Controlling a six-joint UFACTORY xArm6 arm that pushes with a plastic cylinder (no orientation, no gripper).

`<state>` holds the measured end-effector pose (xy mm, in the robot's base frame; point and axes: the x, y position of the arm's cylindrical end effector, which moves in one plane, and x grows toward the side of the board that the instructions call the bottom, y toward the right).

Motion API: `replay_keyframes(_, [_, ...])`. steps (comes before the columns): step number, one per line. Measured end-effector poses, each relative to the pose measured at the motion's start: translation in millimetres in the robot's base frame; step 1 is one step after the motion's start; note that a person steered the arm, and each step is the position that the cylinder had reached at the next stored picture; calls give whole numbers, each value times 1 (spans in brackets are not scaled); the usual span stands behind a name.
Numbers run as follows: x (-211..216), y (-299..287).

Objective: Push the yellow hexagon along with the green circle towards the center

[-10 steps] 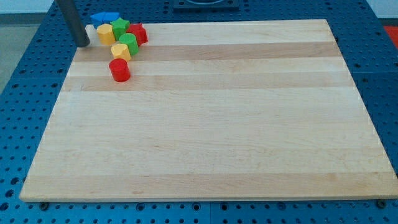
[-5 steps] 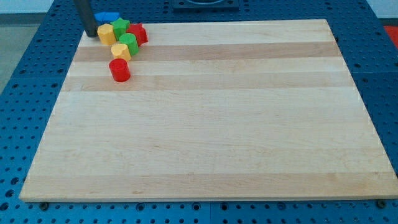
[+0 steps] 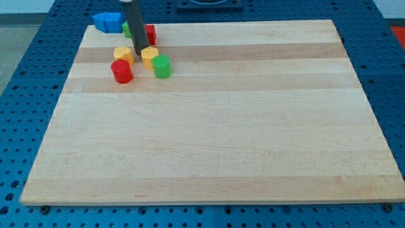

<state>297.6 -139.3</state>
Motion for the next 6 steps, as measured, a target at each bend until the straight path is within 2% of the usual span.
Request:
replay_keyframes(1, [5, 56])
replay_keyframes(2, [-42, 89])
replay_keyframes(3, [-102, 91])
replay_keyframes(6, [-106, 57])
